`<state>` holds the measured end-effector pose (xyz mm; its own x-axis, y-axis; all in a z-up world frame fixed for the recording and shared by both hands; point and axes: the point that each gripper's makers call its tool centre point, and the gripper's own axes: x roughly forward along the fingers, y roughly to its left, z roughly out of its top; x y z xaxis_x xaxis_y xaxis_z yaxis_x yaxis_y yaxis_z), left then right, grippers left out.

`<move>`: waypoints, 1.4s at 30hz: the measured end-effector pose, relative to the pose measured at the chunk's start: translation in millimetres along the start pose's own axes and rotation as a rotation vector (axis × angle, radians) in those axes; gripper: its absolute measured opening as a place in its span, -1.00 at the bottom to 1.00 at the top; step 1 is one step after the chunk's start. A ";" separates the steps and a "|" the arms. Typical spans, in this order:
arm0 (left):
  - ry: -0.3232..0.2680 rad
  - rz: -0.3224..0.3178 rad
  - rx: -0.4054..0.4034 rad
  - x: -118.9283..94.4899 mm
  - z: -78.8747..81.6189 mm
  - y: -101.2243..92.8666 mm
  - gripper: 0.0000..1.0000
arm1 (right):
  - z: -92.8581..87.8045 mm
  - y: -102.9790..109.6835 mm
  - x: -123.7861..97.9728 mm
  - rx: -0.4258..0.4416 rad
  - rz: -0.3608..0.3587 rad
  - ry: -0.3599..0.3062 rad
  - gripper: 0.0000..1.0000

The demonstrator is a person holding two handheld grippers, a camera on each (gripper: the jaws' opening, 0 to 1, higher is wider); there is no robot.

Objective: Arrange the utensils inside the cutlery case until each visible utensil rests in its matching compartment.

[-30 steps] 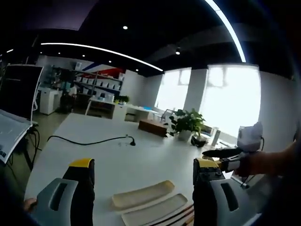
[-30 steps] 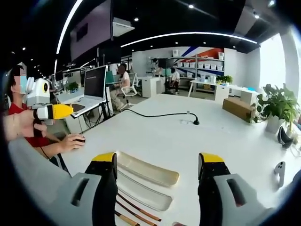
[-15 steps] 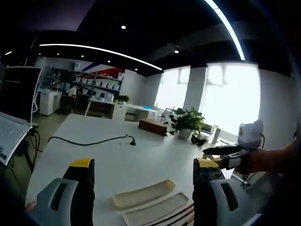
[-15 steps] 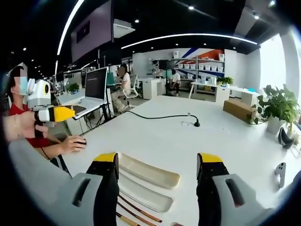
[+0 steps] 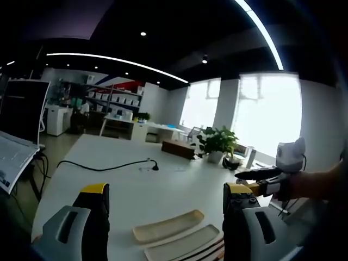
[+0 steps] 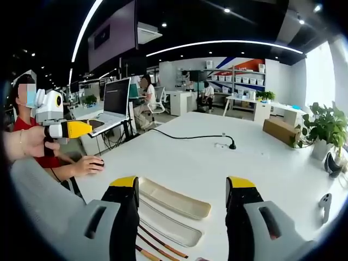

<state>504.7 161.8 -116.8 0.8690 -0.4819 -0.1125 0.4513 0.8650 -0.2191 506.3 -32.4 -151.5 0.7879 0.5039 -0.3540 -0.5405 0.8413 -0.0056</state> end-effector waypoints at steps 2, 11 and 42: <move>-0.005 0.001 -0.001 -0.2 1.7 0.9 0.77 | 1.1 1.5 0.7 -0.014 0.005 0.002 0.27; -0.019 0.006 0.007 -0.9 7.0 2.8 0.77 | 2.9 10.9 3.2 -0.055 0.064 0.018 0.11; 0.000 0.094 0.051 -32.8 16.2 54.3 0.78 | -28.0 65.5 28.0 -0.319 0.426 0.255 -0.07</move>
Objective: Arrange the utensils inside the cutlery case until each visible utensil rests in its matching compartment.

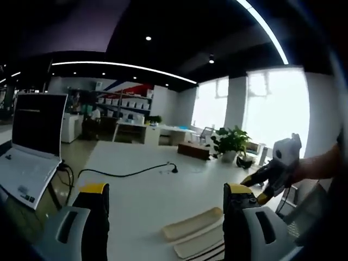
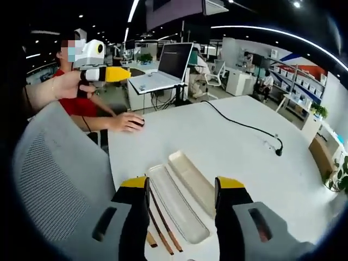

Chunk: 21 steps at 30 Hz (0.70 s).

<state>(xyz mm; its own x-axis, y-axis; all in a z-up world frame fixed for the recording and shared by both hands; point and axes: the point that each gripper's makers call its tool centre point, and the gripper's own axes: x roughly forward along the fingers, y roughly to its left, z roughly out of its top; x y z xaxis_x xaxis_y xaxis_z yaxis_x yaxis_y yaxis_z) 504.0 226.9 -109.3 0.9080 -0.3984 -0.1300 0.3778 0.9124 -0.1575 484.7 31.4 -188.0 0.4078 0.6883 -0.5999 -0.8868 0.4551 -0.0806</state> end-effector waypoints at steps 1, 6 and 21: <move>0.002 -0.001 -0.001 0.4 -0.9 -0.2 0.78 | -2.5 -0.5 2.7 -0.005 0.007 0.007 -0.07; 0.012 -0.015 0.006 2.4 -4.1 -3.6 0.78 | -9.7 6.3 10.2 -0.015 0.047 0.036 -0.12; 0.077 -0.030 0.053 5.9 -25.0 -2.6 0.78 | -37.8 22.3 25.6 -0.065 0.143 0.139 -0.24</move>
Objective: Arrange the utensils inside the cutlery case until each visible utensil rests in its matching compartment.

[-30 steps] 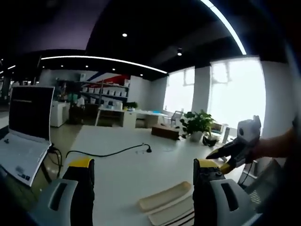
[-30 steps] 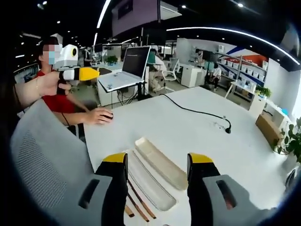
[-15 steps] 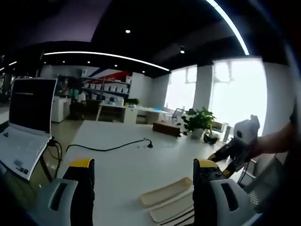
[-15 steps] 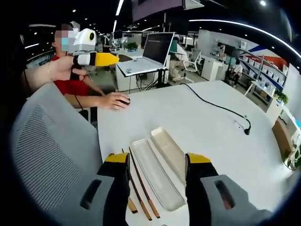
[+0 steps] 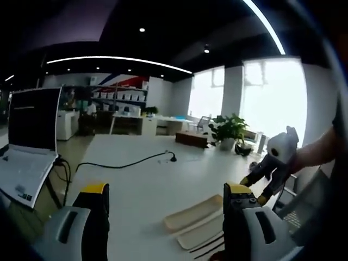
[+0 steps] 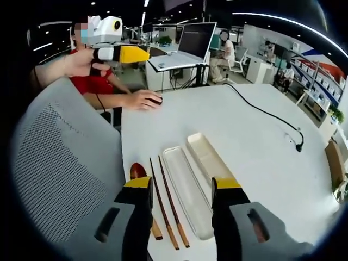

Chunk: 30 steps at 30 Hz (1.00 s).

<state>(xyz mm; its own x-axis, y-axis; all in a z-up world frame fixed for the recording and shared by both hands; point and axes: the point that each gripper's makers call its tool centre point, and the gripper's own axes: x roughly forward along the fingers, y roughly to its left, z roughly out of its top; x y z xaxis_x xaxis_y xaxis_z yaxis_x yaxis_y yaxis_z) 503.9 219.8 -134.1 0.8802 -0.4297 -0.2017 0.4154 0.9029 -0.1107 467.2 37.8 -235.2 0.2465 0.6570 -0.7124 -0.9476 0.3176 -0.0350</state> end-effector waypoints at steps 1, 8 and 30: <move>0.003 -0.003 0.002 1.0 -1.0 -0.4 0.77 | -3.0 4.8 1.5 -0.019 0.033 0.011 -0.34; 0.023 -0.028 0.003 3.0 -6.1 -4.9 0.77 | -23.1 14.2 16.5 -0.033 0.074 0.073 -0.43; 0.064 -0.042 0.059 2.8 -12.4 -9.9 0.76 | -53.8 31.5 52.8 -0.098 0.187 0.195 -0.51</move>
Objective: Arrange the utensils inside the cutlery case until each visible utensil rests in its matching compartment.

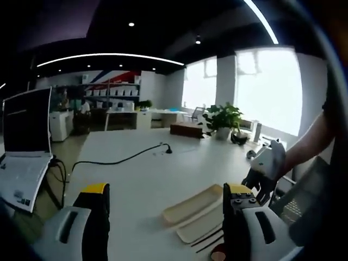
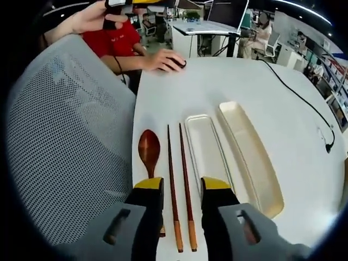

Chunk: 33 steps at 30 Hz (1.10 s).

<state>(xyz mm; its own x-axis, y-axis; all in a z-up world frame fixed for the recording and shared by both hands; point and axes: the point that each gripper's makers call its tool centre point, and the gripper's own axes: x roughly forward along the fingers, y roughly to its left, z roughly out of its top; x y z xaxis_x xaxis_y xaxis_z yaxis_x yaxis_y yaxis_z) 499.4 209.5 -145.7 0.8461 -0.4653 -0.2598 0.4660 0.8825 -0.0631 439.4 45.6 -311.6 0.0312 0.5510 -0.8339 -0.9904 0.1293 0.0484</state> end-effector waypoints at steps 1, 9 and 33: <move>-0.001 -0.002 -0.003 0.2 0.2 -0.2 0.76 | -1.4 -0.5 1.6 -0.009 -0.004 0.008 -0.50; 0.000 -0.012 -0.011 -0.4 -1.6 -4.3 0.76 | -9.8 -3.8 9.6 -0.028 0.014 0.035 -0.74; 0.007 0.003 -0.008 0.2 -2.9 1.0 0.70 | -21.7 -6.1 35.3 -0.027 0.038 0.078 -0.76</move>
<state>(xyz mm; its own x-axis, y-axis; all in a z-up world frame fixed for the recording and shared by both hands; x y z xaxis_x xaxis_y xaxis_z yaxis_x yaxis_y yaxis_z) 499.3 210.5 -148.6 0.8454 -0.4626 -0.2671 0.4618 0.8842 -0.0698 443.6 46.4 -353.3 -0.0158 0.4889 -0.8722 -0.9940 0.0869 0.0668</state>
